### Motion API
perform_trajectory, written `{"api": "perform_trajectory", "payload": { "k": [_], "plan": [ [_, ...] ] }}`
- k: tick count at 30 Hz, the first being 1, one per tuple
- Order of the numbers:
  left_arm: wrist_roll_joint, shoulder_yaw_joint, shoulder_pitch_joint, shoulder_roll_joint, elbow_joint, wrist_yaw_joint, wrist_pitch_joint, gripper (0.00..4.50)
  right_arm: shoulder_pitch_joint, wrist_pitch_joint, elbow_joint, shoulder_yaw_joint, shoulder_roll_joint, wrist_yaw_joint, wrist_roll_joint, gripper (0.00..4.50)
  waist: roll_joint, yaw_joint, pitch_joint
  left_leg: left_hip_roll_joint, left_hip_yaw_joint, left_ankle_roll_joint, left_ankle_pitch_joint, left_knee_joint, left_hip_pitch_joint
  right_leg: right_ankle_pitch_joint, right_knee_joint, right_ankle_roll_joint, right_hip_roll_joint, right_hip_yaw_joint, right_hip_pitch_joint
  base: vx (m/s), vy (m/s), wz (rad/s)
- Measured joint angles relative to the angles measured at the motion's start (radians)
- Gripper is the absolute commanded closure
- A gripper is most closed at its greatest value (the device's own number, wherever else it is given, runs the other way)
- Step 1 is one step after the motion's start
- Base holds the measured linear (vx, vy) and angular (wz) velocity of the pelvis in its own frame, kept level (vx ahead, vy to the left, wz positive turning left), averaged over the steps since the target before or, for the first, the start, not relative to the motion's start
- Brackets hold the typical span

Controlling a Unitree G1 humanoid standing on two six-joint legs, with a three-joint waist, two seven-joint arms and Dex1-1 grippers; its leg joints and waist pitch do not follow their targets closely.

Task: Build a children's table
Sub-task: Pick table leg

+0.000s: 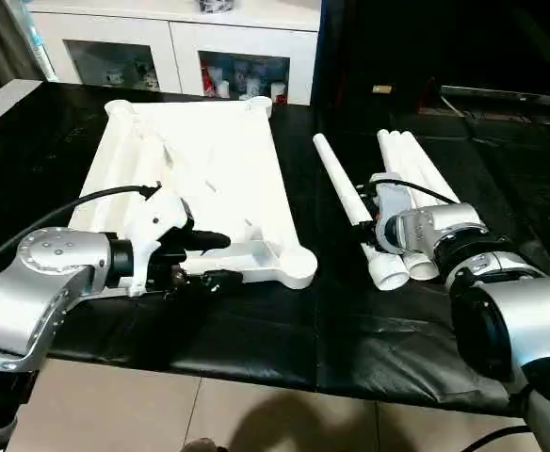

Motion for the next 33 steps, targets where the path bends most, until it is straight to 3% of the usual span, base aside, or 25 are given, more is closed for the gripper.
{"api": "perform_trajectory", "payload": {
  "k": [3,8,16,23,28,33],
  "plan": [
    [0.001,-0.006,-0.002,-0.015,0.005,0.014,-0.007,1.27,-0.003,-0.03,0.0,-0.068,-0.002,0.0,0.052,2.64,0.0,0.0,0.0,0.0,0.0,0.0,0.0,0.0,-0.001,0.0,0.0,0.0,0.0,0.0,-0.001,0.0,0.0,0.0],
    [0.006,-0.008,-0.039,-0.062,0.05,0.047,-0.029,1.27,-0.034,-0.059,-0.023,-0.134,-0.009,0.001,0.114,2.64,0.0,0.0,0.0,0.0,0.0,0.001,0.001,0.0,-0.001,0.0,0.0,0.0,0.0,0.0,-0.001,0.0,0.0,0.0],
    [0.011,0.006,-0.12,-0.234,0.134,0.204,-0.075,1.27,-0.027,-0.179,-0.126,-0.241,0.003,0.05,0.217,2.64,0.0,0.0,0.0,0.0,0.0,0.005,0.002,0.002,-0.003,0.0,0.0,0.0,0.0,-0.001,-0.001,0.0,0.0,0.0],
    [0.009,0.04,-0.187,-0.325,0.192,0.307,-0.099,1.27,0.046,-0.187,-0.268,-0.254,0.022,0.077,0.259,2.64,0.0,-0.002,0.0,0.0,0.0,0.014,0.003,0.002,-0.003,0.0,0.0,0.0,0.0,-0.001,-0.001,0.0,0.0,0.0],
    [0.008,0.053,-0.223,-0.403,0.236,0.376,-0.113,1.27,0.165,-0.206,-0.429,-0.268,0.076,0.091,0.296,2.64,0.0,-0.001,0.0,0.0,0.0,0.015,0.003,0.003,-0.003,0.0,0.0,0.0,-0.001,-0.001,-0.001,0.0,0.0,0.0],
    [0.009,0.054,-0.229,-0.418,0.249,0.41,-0.12,1.27,0.222,-0.166,-0.528,-0.268,0.098,0.076,0.328,2.64,0.0,-0.002,0.0,0.0,0.0,0.015,0.004,0.002,-0.003,0.001,0.0,0.0,-0.001,-0.001,-0.001,0.0,0.0,0.0]
  ]
}}
